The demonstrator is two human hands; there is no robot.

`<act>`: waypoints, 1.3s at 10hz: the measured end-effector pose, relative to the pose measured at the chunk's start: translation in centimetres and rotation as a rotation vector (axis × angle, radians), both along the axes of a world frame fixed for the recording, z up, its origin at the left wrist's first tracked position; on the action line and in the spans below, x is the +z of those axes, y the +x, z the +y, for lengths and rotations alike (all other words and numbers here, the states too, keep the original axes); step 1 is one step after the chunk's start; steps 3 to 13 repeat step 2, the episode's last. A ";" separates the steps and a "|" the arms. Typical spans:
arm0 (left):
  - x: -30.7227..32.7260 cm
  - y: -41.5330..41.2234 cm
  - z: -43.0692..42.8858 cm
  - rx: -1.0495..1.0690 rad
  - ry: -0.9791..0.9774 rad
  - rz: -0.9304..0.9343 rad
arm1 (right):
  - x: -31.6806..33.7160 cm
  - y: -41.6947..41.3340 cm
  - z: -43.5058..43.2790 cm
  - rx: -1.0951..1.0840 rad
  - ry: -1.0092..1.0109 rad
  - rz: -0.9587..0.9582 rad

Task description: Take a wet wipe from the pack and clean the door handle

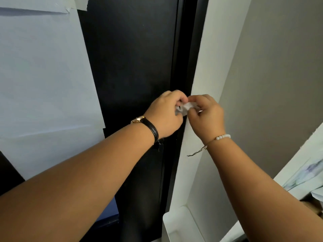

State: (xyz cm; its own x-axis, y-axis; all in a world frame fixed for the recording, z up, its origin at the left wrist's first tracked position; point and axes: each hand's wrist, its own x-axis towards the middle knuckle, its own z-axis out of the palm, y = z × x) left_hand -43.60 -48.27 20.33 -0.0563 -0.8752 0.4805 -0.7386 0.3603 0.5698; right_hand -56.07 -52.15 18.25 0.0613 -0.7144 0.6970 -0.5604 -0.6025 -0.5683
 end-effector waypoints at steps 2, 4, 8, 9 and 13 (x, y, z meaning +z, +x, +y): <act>-5.7 -5.2 1.1 0.016 0.142 -0.028 | -5.9 -3.7 0.8 0.030 0.144 -0.007; -5.7 -5.2 1.1 0.016 0.142 -0.028 | -5.9 -3.7 0.8 0.030 0.144 -0.007; -5.7 -5.2 1.1 0.016 0.142 -0.028 | -5.9 -3.7 0.8 0.030 0.144 -0.007; -5.7 -5.2 1.1 0.016 0.142 -0.028 | -5.9 -3.7 0.8 0.030 0.144 -0.007; -5.7 -5.2 1.1 0.016 0.142 -0.028 | -5.9 -3.7 0.8 0.030 0.144 -0.007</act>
